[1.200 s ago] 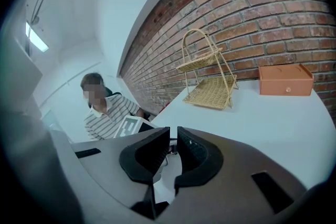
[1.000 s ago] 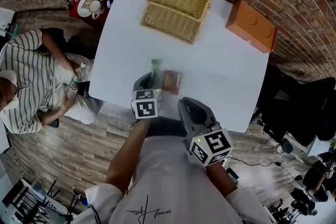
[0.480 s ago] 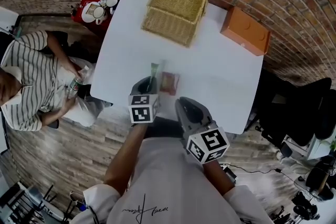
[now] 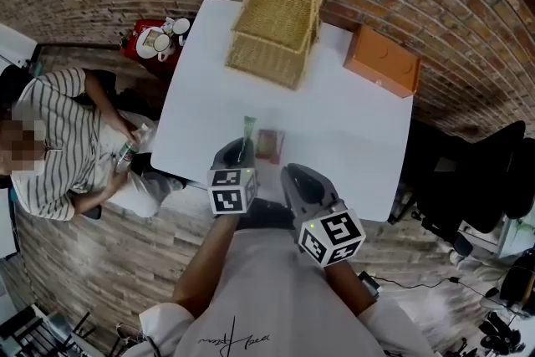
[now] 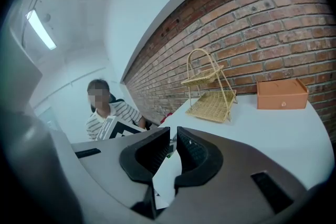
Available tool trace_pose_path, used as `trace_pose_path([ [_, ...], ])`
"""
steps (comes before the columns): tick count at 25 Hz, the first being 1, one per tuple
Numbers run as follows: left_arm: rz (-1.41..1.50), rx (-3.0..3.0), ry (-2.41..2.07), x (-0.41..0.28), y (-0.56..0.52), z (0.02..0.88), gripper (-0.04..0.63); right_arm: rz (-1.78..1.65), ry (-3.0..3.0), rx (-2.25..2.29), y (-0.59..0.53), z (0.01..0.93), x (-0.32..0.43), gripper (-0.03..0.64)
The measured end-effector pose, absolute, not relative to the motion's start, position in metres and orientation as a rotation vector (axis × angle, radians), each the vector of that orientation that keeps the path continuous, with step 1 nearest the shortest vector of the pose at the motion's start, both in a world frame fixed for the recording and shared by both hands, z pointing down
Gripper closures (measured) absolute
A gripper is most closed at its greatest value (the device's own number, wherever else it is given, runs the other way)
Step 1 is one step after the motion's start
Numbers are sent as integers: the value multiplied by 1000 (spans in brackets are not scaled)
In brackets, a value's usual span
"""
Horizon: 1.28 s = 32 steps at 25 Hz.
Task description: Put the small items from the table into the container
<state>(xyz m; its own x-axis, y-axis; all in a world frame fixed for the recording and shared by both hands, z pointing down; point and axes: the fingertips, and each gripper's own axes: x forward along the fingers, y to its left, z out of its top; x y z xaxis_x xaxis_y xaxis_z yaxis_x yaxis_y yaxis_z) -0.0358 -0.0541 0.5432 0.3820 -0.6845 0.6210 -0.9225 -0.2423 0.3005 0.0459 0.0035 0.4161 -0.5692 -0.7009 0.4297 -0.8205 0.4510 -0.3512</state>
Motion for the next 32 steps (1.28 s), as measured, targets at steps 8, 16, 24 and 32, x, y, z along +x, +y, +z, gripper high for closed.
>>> trace_pose_path([
  [8, 452, 2053, -1390, -29, -52, 519, 561, 767, -2497, 1346, 2, 409, 50, 594],
  [16, 367, 2075, -1381, -29, -58, 488, 561, 743, -2514, 1354, -4, 399, 54, 594],
  [24, 314, 2118, -1374, -25, -68, 458, 563, 761, -2526, 1353, -4, 399, 53, 594],
  [32, 268, 2165, -1363, -20, -89, 430, 563, 760, -2539, 1376, -17, 392, 54, 594],
])
